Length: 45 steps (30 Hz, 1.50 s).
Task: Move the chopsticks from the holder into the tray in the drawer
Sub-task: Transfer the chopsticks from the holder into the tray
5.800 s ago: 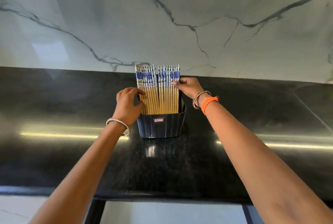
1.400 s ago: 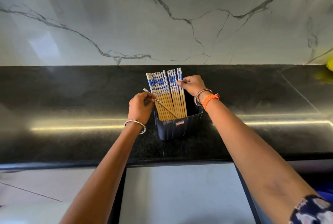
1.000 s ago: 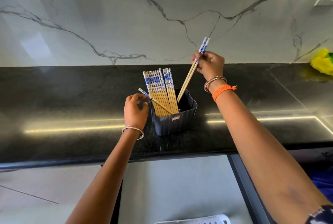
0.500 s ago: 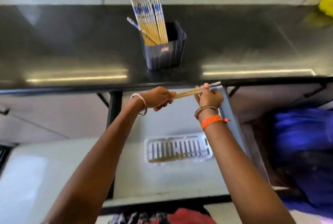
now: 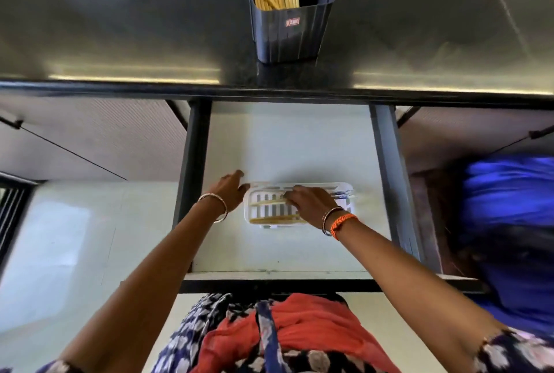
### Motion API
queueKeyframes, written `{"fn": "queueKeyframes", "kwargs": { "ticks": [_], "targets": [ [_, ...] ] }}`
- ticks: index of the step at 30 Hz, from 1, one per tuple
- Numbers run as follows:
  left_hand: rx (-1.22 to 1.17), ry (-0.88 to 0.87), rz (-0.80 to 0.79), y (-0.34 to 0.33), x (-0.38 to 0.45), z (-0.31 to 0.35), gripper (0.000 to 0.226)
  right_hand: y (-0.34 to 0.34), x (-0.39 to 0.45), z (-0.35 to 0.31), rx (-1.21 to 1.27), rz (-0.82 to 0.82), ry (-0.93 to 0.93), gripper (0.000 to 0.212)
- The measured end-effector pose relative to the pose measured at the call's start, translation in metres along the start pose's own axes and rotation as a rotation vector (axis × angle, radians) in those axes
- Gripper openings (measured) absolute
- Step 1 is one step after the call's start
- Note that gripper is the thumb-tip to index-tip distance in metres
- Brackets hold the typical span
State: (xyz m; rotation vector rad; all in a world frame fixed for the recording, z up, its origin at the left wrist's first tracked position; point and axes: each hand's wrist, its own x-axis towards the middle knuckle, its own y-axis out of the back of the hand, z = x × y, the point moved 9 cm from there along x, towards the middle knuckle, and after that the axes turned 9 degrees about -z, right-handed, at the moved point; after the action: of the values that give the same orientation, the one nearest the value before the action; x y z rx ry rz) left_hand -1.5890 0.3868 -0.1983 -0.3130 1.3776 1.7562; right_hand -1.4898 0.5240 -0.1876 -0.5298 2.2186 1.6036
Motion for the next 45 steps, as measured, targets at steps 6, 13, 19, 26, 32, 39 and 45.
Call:
{"fn": "queueKeyframes", "kwargs": {
  "ticks": [6,13,19,26,32,39,45],
  "targets": [
    [-0.391,0.156,-0.224,-0.051,-0.001,-0.027,0.035,-0.028,0.018,-0.007,0.05,-0.231,0.035,0.017],
    [-0.421,0.161,-0.196,-0.056,0.004,-0.031,0.034,-0.025,0.016,-0.011,-0.133,-0.142,0.066,0.032],
    [-0.462,0.169,-0.137,-0.053,0.003,-0.034,0.036,-0.029,0.008,0.007,-0.26,-0.115,-0.081,0.036],
    [-0.508,0.178,-0.183,-0.056,0.002,-0.034,0.033,-0.03,0.011,0.004,-0.253,-0.108,-0.031,0.044],
    [-0.418,-0.049,0.132,0.033,0.002,-0.004,0.03,0.079,-0.004,-0.022,-0.053,0.454,0.118,0.037],
    [-0.703,-0.463,0.728,0.245,-0.028,0.079,0.023,0.313,0.006,-0.022,0.324,1.023,0.102,0.028],
    [-0.735,-0.467,0.779,0.332,-0.002,0.093,0.015,0.413,0.087,0.01,0.404,0.933,-0.069,0.026]
  ]
}}
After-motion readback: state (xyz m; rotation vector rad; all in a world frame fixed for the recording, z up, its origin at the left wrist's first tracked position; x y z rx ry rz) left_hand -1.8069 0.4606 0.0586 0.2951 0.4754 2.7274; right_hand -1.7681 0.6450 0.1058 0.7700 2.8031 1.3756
